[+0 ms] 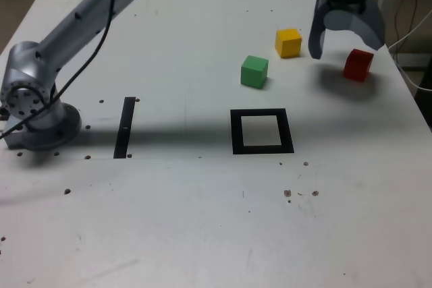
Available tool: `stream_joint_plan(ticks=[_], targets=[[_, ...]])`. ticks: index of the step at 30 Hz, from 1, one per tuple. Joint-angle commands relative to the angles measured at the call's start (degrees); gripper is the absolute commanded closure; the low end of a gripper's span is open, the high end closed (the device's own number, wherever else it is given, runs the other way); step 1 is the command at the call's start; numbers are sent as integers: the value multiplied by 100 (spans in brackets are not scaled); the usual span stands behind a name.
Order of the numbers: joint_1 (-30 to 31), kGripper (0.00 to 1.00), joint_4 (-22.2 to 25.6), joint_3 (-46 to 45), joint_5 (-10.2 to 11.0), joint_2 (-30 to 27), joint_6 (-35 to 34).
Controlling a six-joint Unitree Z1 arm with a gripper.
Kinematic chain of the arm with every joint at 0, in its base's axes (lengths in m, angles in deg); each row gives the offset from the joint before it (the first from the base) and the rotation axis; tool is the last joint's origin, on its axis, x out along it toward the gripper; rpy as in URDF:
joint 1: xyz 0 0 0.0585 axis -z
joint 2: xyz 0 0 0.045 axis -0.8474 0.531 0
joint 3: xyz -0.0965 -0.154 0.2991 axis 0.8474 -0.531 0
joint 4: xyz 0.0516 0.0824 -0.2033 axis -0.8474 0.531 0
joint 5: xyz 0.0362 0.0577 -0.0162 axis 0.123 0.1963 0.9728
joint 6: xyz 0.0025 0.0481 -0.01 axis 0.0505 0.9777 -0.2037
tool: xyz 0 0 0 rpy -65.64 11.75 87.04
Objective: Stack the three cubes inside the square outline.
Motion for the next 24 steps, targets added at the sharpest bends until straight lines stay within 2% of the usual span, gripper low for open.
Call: stream_joint_plan(ticks=[1,8,13,24], targets=[[-17,0,25,259,-16,170,135],[-38,0,191,930,-32,481,765],[-43,1,341,1076,-58,555,1198],[17,1,385,1291,-90,778,1362]])
